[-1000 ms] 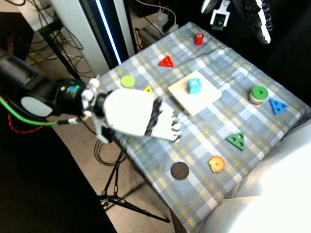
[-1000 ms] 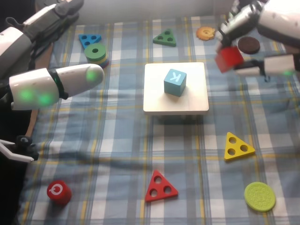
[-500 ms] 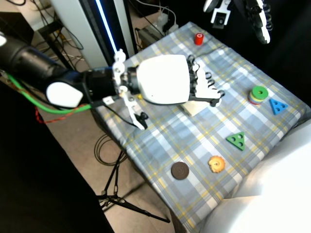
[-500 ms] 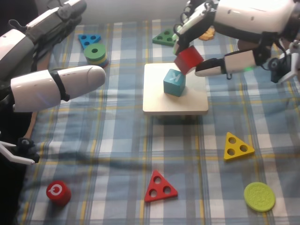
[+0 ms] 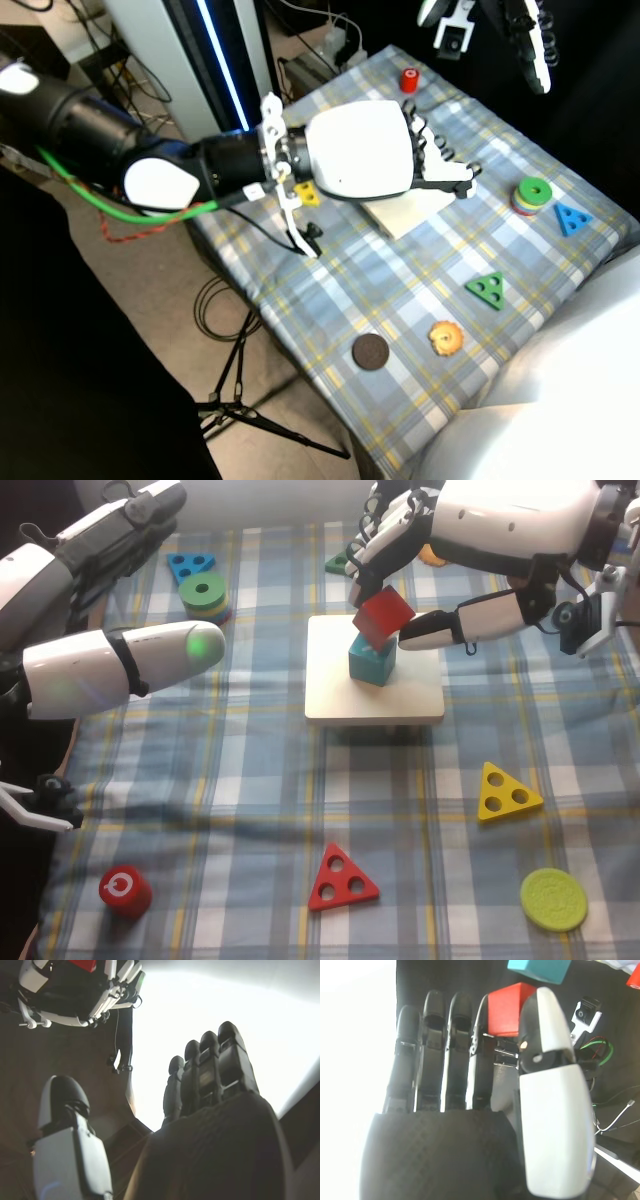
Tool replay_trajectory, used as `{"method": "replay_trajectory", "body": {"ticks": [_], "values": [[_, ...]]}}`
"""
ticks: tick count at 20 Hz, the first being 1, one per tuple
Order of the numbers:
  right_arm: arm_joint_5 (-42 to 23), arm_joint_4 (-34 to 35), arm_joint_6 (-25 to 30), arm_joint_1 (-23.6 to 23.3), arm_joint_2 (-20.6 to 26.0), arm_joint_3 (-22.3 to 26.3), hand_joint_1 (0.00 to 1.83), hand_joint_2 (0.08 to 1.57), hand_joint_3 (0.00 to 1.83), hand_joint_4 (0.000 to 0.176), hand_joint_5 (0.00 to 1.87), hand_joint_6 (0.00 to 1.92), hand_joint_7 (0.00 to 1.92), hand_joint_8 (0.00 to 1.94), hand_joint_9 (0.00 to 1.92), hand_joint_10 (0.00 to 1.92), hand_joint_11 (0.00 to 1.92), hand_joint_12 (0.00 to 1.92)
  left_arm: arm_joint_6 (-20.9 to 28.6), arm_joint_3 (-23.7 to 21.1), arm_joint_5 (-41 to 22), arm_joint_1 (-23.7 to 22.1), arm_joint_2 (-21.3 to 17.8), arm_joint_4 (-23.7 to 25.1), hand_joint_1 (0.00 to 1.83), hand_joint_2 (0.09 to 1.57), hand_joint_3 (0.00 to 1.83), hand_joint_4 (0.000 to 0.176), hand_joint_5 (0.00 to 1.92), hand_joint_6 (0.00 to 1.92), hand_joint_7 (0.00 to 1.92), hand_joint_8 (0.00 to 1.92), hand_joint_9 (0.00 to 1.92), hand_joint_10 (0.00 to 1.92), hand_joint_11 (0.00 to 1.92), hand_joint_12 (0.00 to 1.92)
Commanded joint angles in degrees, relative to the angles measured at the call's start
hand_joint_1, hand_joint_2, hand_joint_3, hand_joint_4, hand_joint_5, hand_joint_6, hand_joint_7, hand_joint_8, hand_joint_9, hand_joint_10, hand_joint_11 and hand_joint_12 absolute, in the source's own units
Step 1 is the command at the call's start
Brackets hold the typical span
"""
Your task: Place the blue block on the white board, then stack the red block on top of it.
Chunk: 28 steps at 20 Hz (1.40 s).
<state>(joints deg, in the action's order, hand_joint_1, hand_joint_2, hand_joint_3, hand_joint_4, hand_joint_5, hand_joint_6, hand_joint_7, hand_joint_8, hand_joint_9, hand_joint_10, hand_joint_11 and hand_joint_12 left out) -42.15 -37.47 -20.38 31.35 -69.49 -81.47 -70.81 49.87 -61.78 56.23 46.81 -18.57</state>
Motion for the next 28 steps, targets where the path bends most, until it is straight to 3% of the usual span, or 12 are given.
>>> {"method": "replay_trajectory", "body": {"ticks": [1, 6, 12, 16, 18, 19, 20, 21, 22, 23, 24, 28], "values": [[-5.38, 2.35, 0.47, -1.03, -0.05, -0.16, 1.14, 1.07, 0.00, 0.000, 1.07, 0.83, 0.84, 0.00, 0.69, 0.00, 0.16, 0.98, 0.75, 0.19, -6.80, -0.54, -0.36, 0.70, 0.69, 0.90, 0.00, 0.061, 0.18, 0.00, 0.19, 0.01, 0.14, 0.01, 0.09, 0.10], [-5.03, 1.66, 0.68, -1.04, -0.25, -0.17, 1.16, 1.08, 0.00, 0.000, 1.05, 0.87, 0.81, 0.00, 0.68, 0.01, 0.07, 1.06, 0.95, 0.34, -6.73, -0.55, -0.34, 0.69, 0.69, 0.90, 0.00, 0.070, 0.18, 0.00, 0.19, 0.00, 0.14, 0.00, 0.07, 0.11], [-5.02, 0.96, 1.03, -1.04, -0.48, -0.17, 1.15, 1.08, 0.00, 0.000, 1.04, 0.87, 0.83, 0.00, 0.70, 0.01, 0.05, 1.07, 1.07, 0.47, -6.62, -0.66, -0.27, 0.69, 0.71, 0.90, 0.00, 0.062, 0.18, 0.00, 0.19, 0.00, 0.14, 0.00, 0.06, 0.14], [-4.95, 0.84, 1.04, -1.04, -0.58, -0.24, 1.14, 1.08, 0.00, 0.000, 1.06, 0.84, 0.84, 0.00, 0.73, 0.01, 0.10, 1.12, 1.28, 0.55, -6.58, -0.70, -0.23, 0.69, 0.70, 0.91, 0.00, 0.059, 0.19, 0.00, 0.20, 0.00, 0.15, 0.00, 0.00, 0.28], [-4.87, 0.81, 1.04, -1.04, -0.65, -0.31, 1.12, 1.08, 0.00, 0.000, 1.04, 0.87, 0.79, 0.00, 0.62, 0.00, 0.04, 1.07, 1.29, 0.59, -6.58, -0.72, -0.21, 0.69, 0.70, 0.91, 0.00, 0.056, 0.19, 0.00, 0.19, 0.00, 0.14, 0.00, 0.00, 0.28], [-4.85, 0.79, 1.04, -1.05, -0.68, -0.32, 1.08, 1.09, 0.00, 0.027, 1.02, 0.92, 0.77, 0.00, 0.58, 0.00, 0.02, 1.07, 1.29, 0.61, -6.56, -0.74, -0.19, 0.69, 0.69, 0.91, 0.00, 0.054, 0.19, 0.00, 0.19, 0.00, 0.14, 0.00, 0.00, 0.28], [-4.85, 0.76, 1.04, -1.05, -0.71, -0.34, 1.04, 1.11, 0.00, 0.114, 0.97, 1.00, 0.75, 0.00, 0.57, 0.00, 0.03, 1.06, 1.30, 0.63, -6.51, -0.77, -0.14, 0.69, 0.69, 0.91, 0.00, 0.062, 0.19, 0.00, 0.19, 0.00, 0.14, 0.00, 0.00, 0.28], [-4.84, 0.71, 1.04, -1.06, -0.72, -0.34, 1.01, 1.12, 0.00, 0.164, 0.94, 1.03, 0.73, 0.00, 0.60, 0.01, 0.06, 1.06, 1.30, 0.66, -6.48, -0.80, -0.13, 0.69, 0.69, 0.91, 0.00, 0.063, 0.19, 0.00, 0.19, 0.00, 0.14, 0.00, 0.00, 0.28], [-4.84, 0.69, 1.04, -1.08, -0.72, -0.34, 0.99, 1.05, 0.00, 0.028, 0.79, 0.42, 0.70, 0.00, 0.63, 0.01, 0.10, 1.03, 1.31, 0.68, -6.48, -0.83, -0.12, 0.69, 0.69, 0.91, 0.00, 0.065, 0.19, 0.00, 0.19, 0.00, 0.13, 0.00, 0.00, 0.28], [-4.84, 0.68, 1.04, -1.08, -0.72, -0.34, 0.98, 1.02, 0.00, 0.000, 0.78, 0.14, 0.68, 0.01, 0.64, 0.01, 0.13, 1.01, 1.31, 0.69, -6.48, -0.84, -0.12, 0.70, 0.69, 0.91, 0.00, 0.058, 0.19, 0.00, 0.19, 0.00, 0.14, 0.00, 0.00, 0.29], [-4.84, 0.68, 1.04, -1.08, -0.72, -0.34, 0.97, 1.01, 0.00, 0.000, 0.78, 0.01, 0.68, 0.00, 0.67, 0.01, 0.15, 1.05, 1.31, 0.69, -6.48, -0.84, -0.12, 0.70, 0.70, 0.91, 0.00, 0.063, 0.19, 0.00, 0.20, 0.00, 0.14, 0.00, 0.00, 0.31], [-4.81, 0.70, 1.04, -1.08, -0.72, -0.37, 0.98, 1.01, 0.00, 0.000, 0.77, 0.00, 0.69, 0.00, 0.67, 0.01, 0.14, 1.09, 1.43, 0.67, -6.49, -0.85, -0.11, 0.70, 0.70, 0.90, 0.00, 0.062, 0.19, 0.00, 0.20, 0.00, 0.15, 0.00, 0.00, 0.30]]}}
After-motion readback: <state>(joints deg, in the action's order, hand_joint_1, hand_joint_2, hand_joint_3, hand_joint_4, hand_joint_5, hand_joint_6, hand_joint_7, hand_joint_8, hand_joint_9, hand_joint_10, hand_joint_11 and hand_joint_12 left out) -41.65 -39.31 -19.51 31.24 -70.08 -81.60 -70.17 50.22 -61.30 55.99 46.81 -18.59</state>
